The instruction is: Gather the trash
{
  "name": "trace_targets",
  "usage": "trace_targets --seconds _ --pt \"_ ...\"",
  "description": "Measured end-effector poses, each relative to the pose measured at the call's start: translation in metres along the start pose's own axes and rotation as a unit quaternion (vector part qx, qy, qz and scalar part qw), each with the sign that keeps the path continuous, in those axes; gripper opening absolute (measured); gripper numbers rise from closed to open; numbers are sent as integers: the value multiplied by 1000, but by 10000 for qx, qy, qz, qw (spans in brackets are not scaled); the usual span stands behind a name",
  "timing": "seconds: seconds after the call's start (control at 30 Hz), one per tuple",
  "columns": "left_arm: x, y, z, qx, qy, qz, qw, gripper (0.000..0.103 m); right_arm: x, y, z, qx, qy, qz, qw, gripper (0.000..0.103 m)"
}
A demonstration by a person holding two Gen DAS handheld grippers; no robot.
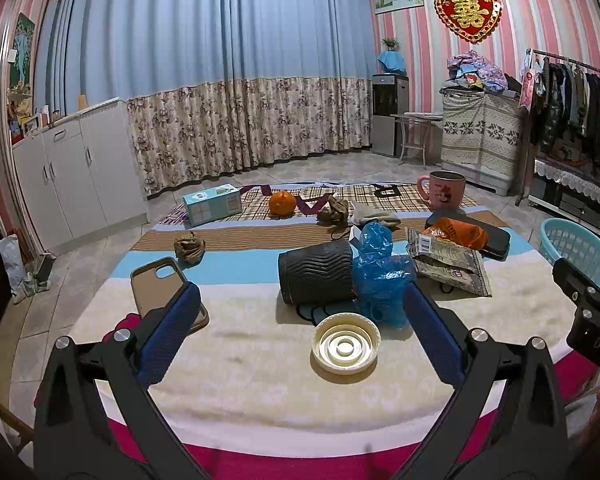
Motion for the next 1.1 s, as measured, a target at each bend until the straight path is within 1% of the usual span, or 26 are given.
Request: trace_targets --seconds 1.1 --pt "-1 -1 0 -10 10 -1 10000 98 0 -1 1 -8 7 4 10000 99"
Point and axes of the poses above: each gripper's, at about its wrist camera, not at the fingertips, and y roughly the way its jaws point, z to its right, x to its underside, the point moved 1 cm from there along y, roughly the way its jaws point, and after that the axes turned 5 degrees about -z, right-handed, at the moved point
